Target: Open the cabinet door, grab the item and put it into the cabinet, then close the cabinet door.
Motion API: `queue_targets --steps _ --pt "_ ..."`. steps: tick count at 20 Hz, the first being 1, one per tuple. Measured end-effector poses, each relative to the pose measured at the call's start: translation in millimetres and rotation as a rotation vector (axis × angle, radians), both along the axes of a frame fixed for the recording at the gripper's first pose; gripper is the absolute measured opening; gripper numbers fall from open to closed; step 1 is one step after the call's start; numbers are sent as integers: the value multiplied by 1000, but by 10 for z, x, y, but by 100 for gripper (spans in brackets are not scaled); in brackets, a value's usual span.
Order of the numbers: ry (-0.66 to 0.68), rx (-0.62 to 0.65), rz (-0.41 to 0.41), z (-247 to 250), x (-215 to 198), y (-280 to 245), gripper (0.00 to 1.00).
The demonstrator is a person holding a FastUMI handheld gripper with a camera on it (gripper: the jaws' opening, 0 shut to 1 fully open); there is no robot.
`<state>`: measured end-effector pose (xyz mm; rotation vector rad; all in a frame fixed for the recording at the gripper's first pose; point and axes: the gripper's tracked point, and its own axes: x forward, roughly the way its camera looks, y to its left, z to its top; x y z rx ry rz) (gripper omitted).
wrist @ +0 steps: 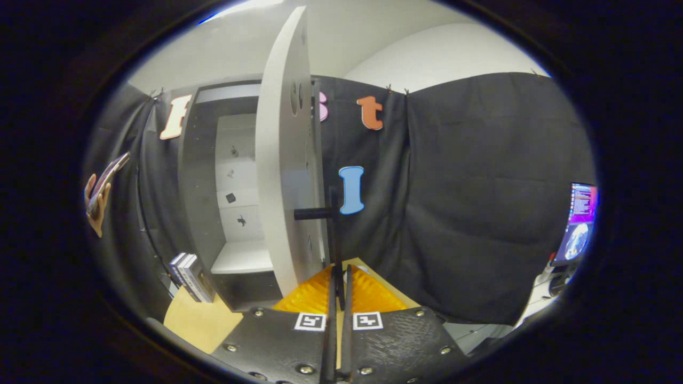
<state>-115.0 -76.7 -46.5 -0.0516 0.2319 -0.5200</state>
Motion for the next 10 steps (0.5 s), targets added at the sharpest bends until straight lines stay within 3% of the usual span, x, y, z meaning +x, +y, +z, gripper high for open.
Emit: queue_targets --steps 6,10 --pt "7 -62 -138 41 -395 -378 4" --pt "-6 -43 -129 29 -386 -312 6"
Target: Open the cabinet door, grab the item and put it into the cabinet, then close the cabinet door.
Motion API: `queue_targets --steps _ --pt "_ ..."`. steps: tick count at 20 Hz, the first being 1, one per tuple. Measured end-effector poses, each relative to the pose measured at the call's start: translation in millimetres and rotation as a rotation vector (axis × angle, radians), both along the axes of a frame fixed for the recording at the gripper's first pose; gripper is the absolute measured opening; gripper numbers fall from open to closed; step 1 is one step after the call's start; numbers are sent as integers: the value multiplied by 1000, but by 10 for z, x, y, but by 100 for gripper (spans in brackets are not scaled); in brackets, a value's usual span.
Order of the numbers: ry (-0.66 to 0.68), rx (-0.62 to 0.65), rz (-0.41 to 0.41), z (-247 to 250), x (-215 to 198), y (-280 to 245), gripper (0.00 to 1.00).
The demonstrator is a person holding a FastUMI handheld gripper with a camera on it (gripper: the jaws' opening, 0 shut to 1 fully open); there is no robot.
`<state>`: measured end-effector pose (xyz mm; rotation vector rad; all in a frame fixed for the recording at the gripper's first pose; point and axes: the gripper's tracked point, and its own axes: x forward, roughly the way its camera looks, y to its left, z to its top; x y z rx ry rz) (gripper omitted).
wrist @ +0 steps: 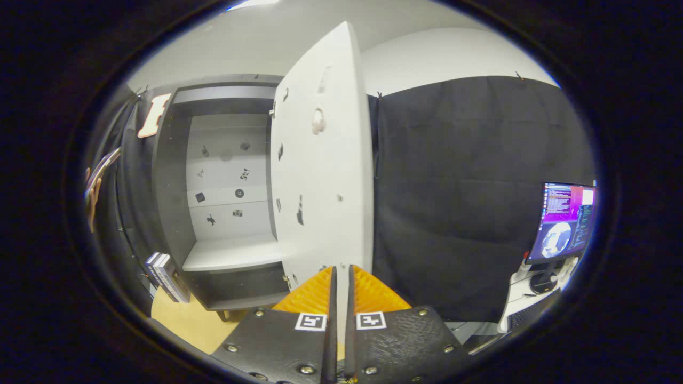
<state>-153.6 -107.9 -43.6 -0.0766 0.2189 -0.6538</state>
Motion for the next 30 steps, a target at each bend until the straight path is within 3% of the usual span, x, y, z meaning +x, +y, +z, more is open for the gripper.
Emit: queue_targets --steps 6,13,14,20,21,22,24,30 --pt "28 105 103 -380 228 383 6" --pt "171 193 247 -1136 539 748 6" --pt "192 203 266 -1254 592 772 13" --pt "398 313 420 -2162 697 1046 17" --pt "451 324 444 -2355 671 1112 22" --pt "499 331 469 -2539 646 1160 36" --pt "580 344 524 -2852 618 1239 45" --pt "773 374 634 -3663 538 1433 45"
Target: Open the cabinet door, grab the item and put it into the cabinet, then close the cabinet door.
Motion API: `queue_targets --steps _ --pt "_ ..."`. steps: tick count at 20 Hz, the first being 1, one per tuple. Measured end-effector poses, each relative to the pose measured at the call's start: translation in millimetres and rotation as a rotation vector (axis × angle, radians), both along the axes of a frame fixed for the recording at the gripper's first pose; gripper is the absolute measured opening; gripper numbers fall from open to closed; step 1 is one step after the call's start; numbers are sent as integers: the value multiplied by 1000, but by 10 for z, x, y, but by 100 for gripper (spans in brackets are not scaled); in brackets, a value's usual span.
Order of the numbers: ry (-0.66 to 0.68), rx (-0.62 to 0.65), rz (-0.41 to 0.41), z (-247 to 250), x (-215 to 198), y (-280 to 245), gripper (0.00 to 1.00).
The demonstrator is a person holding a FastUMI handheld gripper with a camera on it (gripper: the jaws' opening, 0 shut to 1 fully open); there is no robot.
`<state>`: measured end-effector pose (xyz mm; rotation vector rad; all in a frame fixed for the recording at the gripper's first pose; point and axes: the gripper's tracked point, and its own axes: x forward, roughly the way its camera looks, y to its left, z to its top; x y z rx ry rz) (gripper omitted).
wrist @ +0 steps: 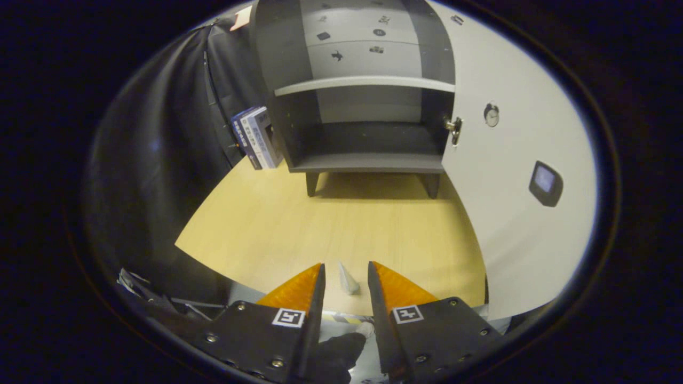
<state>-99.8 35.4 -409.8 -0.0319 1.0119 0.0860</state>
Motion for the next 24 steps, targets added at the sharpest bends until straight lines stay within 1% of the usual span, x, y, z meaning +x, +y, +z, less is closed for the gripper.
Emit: queue_targets --steps 8,11,12,14,15,16,17,18,19,22,24 --pt "188 15 64 -879 9 40 45" --pt "240 4 77 -1122 -25 29 32" --pt "256 0 85 -1166 -45 23 30" --pt "278 -19 109 -1257 -65 -6 33" --pt "251 -26 86 -1324 -29 -17 33" --pt "259 -39 86 -1373 66 -46 21" --pt "250 -47 87 -1287 61 -51 21" --pt "235 -79 68 -1220 104 -104 16" --pt "242 -93 70 -1281 112 -136 11" --pt "242 -77 39 -1139 193 -139 11" --pt "219 -73 7 -928 330 -175 11"
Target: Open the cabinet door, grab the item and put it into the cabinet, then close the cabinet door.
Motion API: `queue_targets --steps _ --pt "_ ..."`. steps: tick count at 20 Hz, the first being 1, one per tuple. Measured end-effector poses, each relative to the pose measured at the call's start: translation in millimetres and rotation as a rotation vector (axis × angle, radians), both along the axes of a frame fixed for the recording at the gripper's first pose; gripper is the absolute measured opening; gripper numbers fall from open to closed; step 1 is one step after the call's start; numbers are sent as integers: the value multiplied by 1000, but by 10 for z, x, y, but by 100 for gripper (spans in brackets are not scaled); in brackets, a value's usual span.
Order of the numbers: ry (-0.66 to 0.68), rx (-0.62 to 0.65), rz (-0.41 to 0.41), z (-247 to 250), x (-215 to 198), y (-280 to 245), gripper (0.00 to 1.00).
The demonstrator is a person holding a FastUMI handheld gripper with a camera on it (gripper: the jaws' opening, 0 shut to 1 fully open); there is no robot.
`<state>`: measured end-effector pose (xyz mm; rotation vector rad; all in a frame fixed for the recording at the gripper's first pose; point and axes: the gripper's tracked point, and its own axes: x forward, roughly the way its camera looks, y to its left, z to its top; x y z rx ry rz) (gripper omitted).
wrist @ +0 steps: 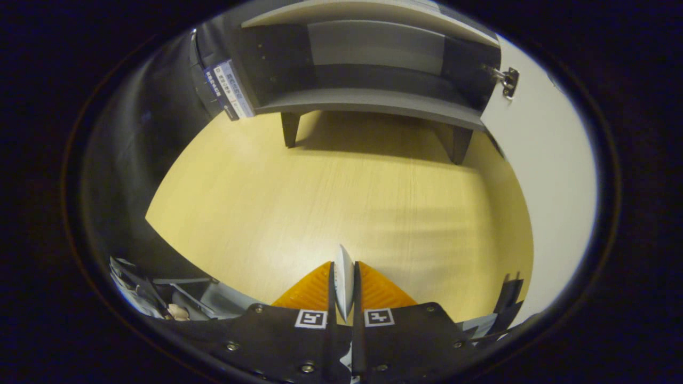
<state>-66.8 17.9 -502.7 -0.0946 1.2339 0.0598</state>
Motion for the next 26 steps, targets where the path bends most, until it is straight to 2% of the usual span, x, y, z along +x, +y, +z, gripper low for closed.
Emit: queue_targets --steps 7,13,16,19,22,26 --pt "-150 7 -77 1078 734 -110 11" --pt "-363 6 -54 2258 1496 -59 11" --pt "-449 46 -56 2698 1858 45 11" --pt "-506 99 -77 3007 2158 87 11" --pt "-546 88 -76 3210 2402 34 11" --pt "-519 78 -88 3218 2514 5 11"
